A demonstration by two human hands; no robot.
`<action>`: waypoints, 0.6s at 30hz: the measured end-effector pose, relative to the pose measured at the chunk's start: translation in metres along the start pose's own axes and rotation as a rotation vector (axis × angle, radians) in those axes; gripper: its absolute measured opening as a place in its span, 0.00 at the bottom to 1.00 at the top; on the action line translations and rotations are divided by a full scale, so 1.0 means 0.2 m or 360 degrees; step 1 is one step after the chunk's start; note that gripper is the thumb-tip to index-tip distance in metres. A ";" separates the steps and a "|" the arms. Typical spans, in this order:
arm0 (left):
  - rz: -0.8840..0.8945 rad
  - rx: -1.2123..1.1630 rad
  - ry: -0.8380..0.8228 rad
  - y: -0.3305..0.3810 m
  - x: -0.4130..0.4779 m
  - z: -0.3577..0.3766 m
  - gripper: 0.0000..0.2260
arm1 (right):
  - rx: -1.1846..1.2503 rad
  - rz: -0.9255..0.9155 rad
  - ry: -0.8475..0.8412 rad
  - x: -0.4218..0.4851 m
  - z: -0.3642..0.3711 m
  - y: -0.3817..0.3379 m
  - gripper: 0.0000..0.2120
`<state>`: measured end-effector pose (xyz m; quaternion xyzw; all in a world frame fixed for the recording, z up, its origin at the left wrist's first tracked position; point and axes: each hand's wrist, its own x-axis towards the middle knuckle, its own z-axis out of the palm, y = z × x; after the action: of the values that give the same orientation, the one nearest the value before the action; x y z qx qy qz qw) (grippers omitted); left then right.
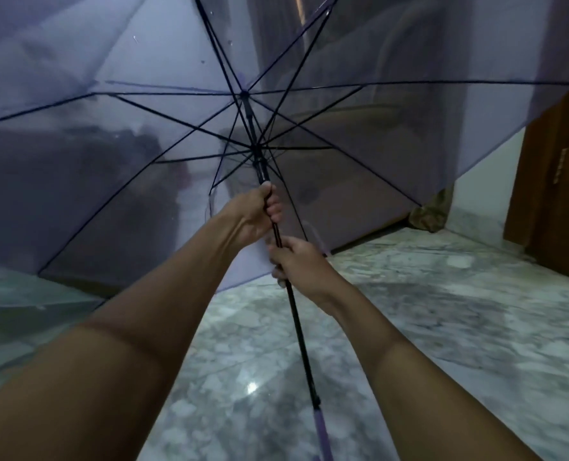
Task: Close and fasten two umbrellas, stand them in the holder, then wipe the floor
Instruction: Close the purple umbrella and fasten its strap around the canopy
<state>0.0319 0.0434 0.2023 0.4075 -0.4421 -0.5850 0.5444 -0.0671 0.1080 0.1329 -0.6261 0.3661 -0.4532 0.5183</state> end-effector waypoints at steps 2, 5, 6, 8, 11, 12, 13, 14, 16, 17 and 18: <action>0.0040 0.0028 0.0004 0.04 0.02 -0.01 0.17 | 0.0016 0.0058 -0.0092 -0.05 -0.01 0.03 0.06; 0.0137 0.0016 -0.0009 0.12 0.06 -0.02 0.18 | 0.0089 0.0291 -0.0254 -0.13 -0.02 0.12 0.12; 0.0174 -0.0016 -0.0005 0.14 0.07 -0.03 0.18 | 0.0122 0.0336 -0.0263 -0.15 -0.01 0.14 0.14; 0.0231 -0.0093 0.0027 0.18 0.09 -0.05 0.18 | 0.0101 0.0334 -0.0145 -0.16 0.00 0.17 0.17; 0.0266 -0.0117 0.0072 0.18 0.05 -0.04 0.16 | -0.0152 0.0236 0.0057 -0.14 -0.01 0.16 0.17; 0.0251 -0.0101 0.0041 0.16 0.03 -0.03 0.16 | -0.0247 0.0190 0.0103 -0.12 -0.02 0.14 0.17; 0.0219 -0.0092 -0.0005 0.12 0.01 -0.01 0.16 | -0.0326 0.0140 0.0148 -0.10 -0.03 0.11 0.17; 0.0168 -0.0072 -0.0057 0.08 -0.02 0.01 0.16 | -0.0381 0.0091 0.0194 -0.07 -0.04 0.08 0.18; 0.0044 0.0024 -0.0168 -0.03 -0.07 0.05 0.16 | -0.0469 0.0006 0.0292 0.00 -0.08 0.00 0.19; -0.0007 0.0053 -0.0208 -0.07 -0.08 0.07 0.16 | -0.0498 -0.0016 0.0320 0.02 -0.09 -0.01 0.20; -0.0043 0.0060 -0.0223 -0.09 -0.09 0.08 0.16 | -0.0490 -0.0026 0.0321 0.03 -0.09 -0.01 0.20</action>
<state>0.0129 0.0634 0.1892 0.3817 -0.4846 -0.6109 0.4962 -0.0826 0.0968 0.1373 -0.6523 0.4762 -0.4565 0.3733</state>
